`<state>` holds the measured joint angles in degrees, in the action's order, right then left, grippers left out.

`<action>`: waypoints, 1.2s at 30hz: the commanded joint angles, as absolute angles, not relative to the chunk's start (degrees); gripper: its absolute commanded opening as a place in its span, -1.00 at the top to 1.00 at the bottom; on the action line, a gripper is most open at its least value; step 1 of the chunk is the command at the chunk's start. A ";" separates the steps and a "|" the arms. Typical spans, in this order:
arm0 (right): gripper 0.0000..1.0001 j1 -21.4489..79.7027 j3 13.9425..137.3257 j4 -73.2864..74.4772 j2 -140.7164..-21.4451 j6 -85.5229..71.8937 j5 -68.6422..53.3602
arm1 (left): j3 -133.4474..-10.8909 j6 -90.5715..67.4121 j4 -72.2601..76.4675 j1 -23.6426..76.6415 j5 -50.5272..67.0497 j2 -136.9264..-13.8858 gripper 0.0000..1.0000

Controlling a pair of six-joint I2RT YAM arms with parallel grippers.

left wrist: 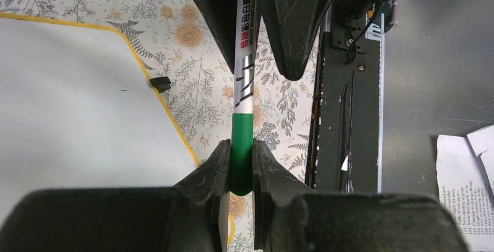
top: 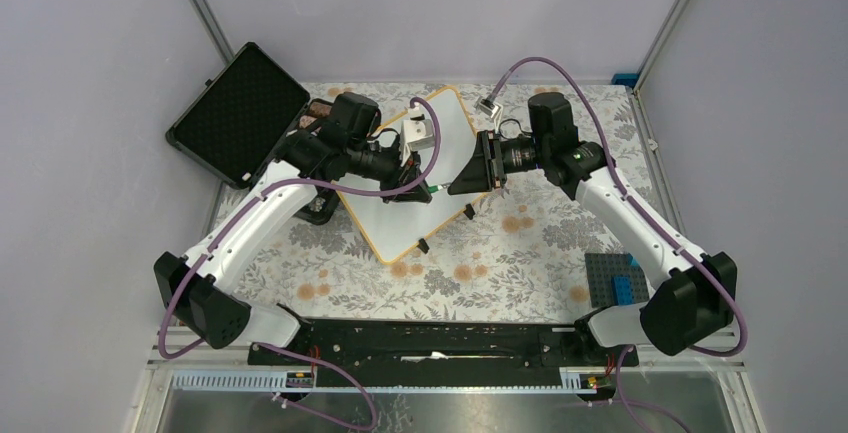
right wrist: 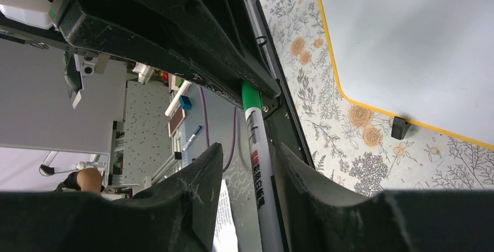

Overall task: Write a sentence on the whiteboard
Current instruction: Open the whiteboard marker at the center of the board.

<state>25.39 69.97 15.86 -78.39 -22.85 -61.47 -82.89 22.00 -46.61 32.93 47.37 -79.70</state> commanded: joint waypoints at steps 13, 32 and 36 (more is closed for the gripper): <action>0.54 25.25 68.81 11.31 -78.79 -25.09 -62.28 | -82.99 21.53 -43.85 33.31 50.04 -80.52 1.00; 1.00 18.13 68.58 13.97 -77.54 -22.36 -64.14 | -80.24 25.82 -47.72 31.44 44.78 -78.20 1.00; 1.00 13.43 69.20 14.06 -76.68 -22.53 -65.79 | -79.02 26.54 -48.50 30.98 43.77 -77.73 1.00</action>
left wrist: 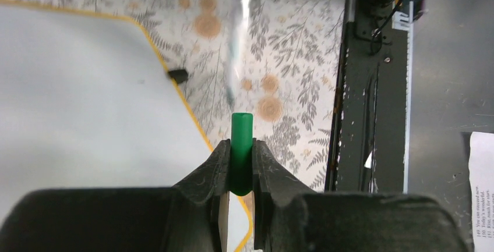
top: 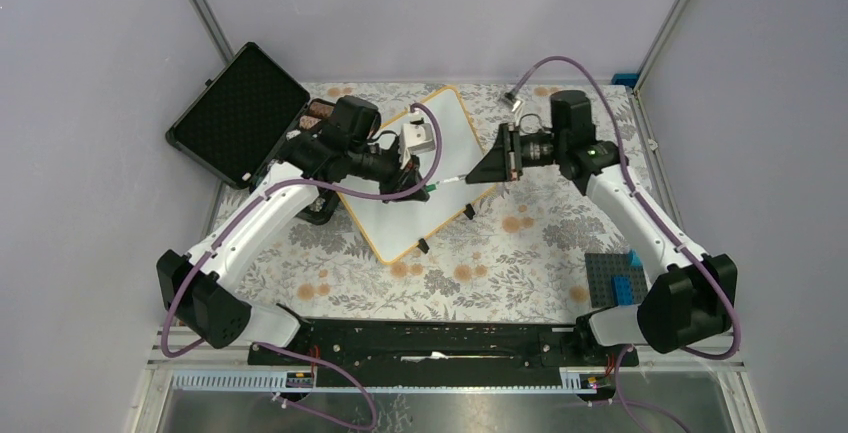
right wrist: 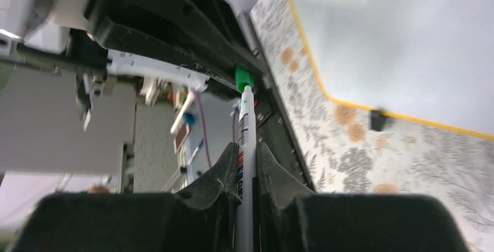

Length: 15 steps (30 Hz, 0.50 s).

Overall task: Write a sentence on the whiteboard
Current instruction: Open the whiteboard marker at the center of the board, then place the pen cap at the center of the board.

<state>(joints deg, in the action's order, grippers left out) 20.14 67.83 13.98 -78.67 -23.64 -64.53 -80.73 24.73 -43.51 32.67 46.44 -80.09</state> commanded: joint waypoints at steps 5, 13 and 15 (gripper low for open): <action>1.00 9.66 70.89 17.04 -76.38 -20.54 -67.17 | -78.85 27.39 -50.14 30.94 42.81 -77.96 1.00; 1.00 5.22 73.13 25.83 -77.02 -11.20 -63.31 | -76.30 28.49 -50.27 42.47 35.77 -79.74 1.00; 1.00 4.15 73.93 28.16 -77.57 -9.01 -61.98 | -74.73 28.71 -49.61 48.47 31.72 -81.65 1.00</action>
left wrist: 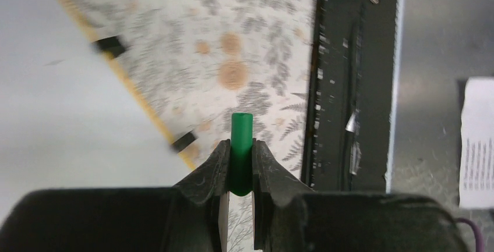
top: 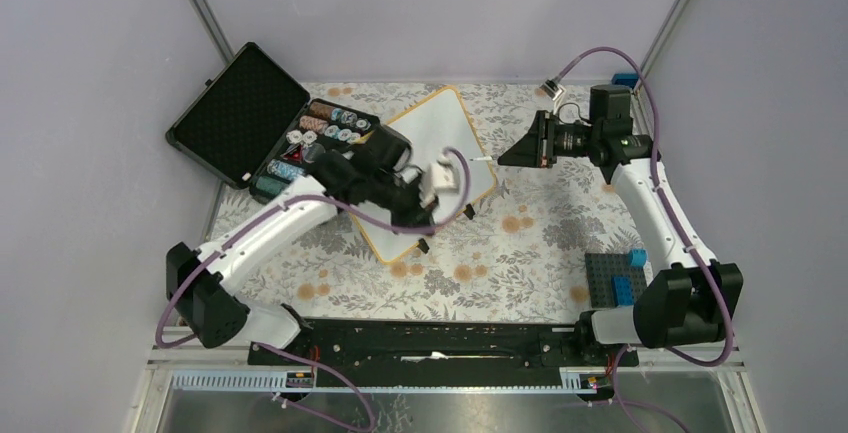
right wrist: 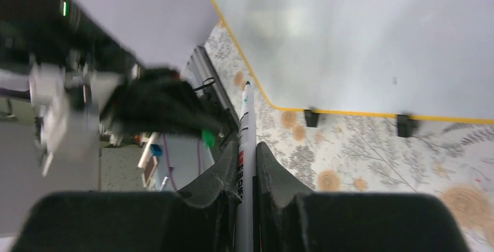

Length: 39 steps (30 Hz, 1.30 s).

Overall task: Write a sentence on the whiteboard
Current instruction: Place the pen cap at the center of the board.

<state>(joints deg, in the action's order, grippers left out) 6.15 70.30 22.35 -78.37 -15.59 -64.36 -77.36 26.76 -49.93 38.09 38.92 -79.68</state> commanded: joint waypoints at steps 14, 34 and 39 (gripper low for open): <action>1.00 0.63 70.15 28.93 -75.31 -5.43 -57.09 | -72.52 25.54 -37.96 58.18 20.87 -98.01 0.99; 1.00 0.62 67.76 28.30 -76.90 -4.61 -59.15 | -70.12 26.97 -35.77 58.27 13.73 -104.60 0.77; 1.00 0.70 68.02 28.68 -77.43 -4.27 -59.24 | -69.55 27.16 -35.77 58.51 12.54 -105.07 0.63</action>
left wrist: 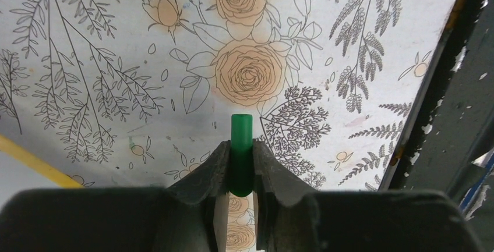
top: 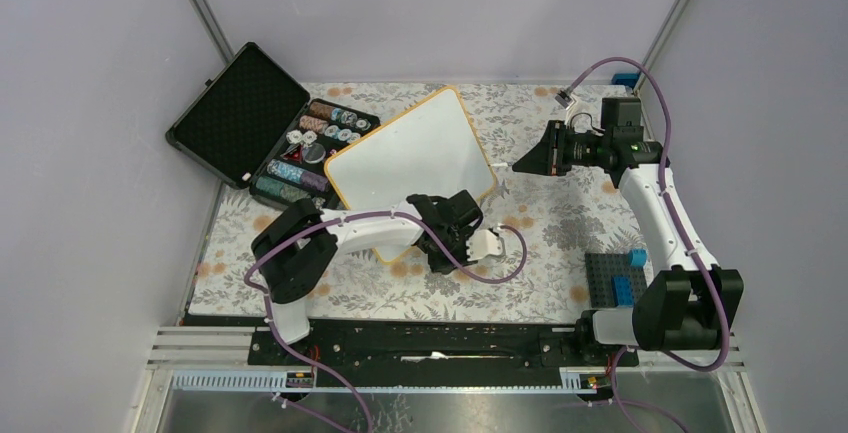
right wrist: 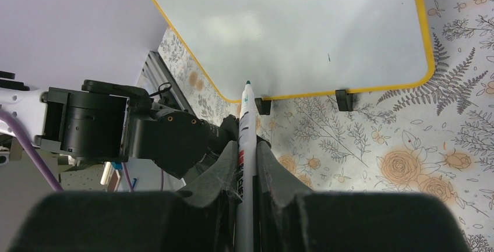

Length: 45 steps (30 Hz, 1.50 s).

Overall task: Write a sentence on the whiteboard
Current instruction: Place the pen cap at the center of the board, then adjust the whiteboard on the whiteboard stand.

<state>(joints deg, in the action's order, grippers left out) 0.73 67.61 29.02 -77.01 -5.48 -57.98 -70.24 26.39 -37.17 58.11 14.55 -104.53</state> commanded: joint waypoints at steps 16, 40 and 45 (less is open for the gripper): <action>1.00 1.13 69.52 30.76 -78.98 -2.27 -59.86 | -71.91 26.80 -38.97 58.71 13.77 -103.96 0.06; 1.00 4.59 73.98 36.43 -80.26 5.12 -60.51 | -78.50 11.69 -42.51 25.92 40.79 -77.00 -0.57; 1.00 7.06 74.86 37.40 -80.74 6.70 -59.87 | -74.98 5.55 -40.53 10.65 42.66 -69.03 -0.64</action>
